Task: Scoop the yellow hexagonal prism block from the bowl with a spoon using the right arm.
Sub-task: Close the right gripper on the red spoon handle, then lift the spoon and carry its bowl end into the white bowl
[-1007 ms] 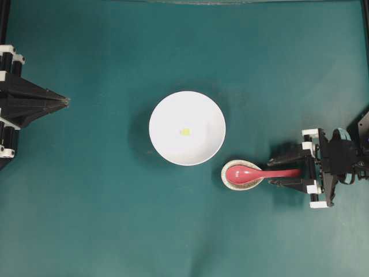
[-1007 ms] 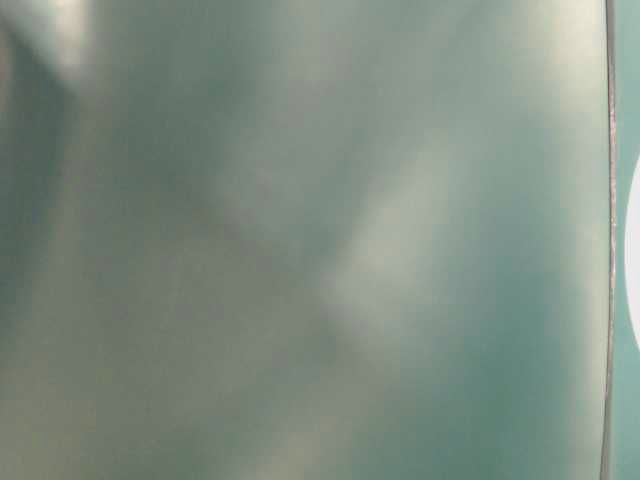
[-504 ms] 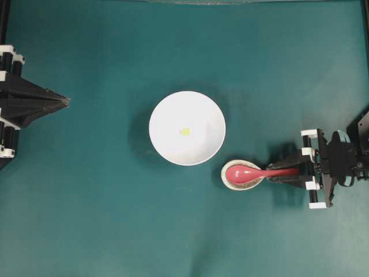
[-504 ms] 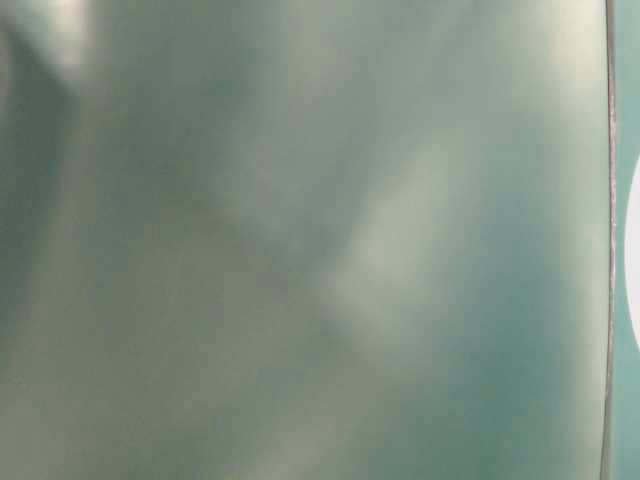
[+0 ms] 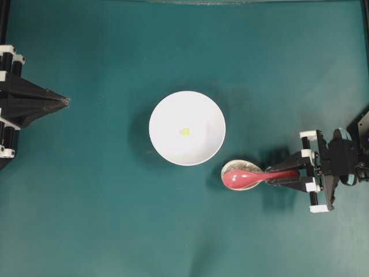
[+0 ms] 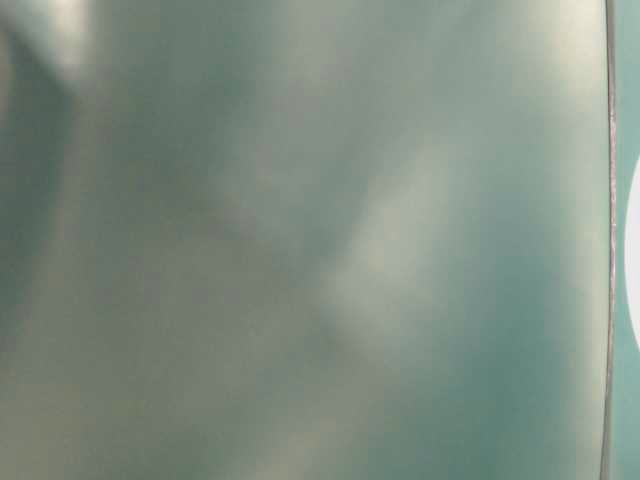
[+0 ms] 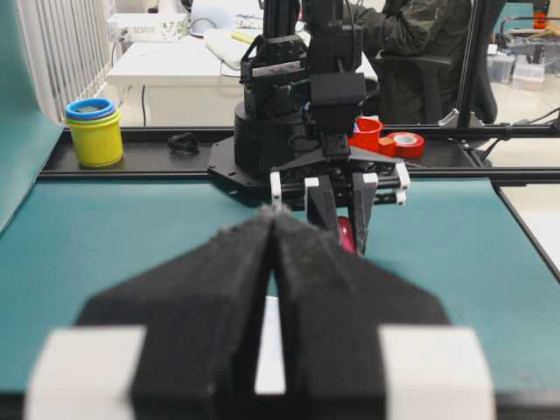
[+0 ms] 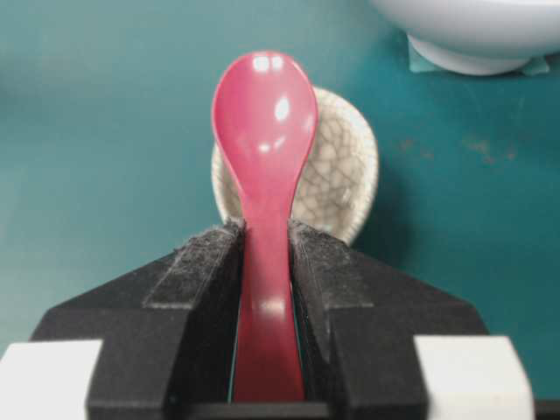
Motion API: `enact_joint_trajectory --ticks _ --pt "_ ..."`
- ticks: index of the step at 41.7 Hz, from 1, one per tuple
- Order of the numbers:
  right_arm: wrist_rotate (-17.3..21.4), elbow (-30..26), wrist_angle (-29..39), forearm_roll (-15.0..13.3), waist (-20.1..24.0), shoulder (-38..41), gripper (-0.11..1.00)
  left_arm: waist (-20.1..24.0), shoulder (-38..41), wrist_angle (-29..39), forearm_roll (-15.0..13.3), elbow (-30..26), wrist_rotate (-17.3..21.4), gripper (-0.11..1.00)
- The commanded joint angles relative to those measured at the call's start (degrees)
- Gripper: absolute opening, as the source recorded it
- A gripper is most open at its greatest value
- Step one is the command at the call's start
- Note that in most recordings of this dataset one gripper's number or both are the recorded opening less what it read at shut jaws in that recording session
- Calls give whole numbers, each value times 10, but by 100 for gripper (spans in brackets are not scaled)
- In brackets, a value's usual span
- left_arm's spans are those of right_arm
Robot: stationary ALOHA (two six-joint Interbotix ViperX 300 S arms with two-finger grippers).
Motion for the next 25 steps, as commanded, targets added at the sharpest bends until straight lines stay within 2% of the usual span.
enact_joint_trajectory --ticks 1,7,14,25 --pt "-3 -6 24 0 1 -49 24 1 5 -3 2 -11 1 0" --pt "-17 -10 71 0 -5 -112 24 0 5 -3 2 -11 1 0" --pt "-42 -27 161 -1 -38 -180 24 1 5 -3 2 -11 1 0" --pt "-74 -92 367 -1 -138 -243 24 0 5 -3 2 -11 1 0"
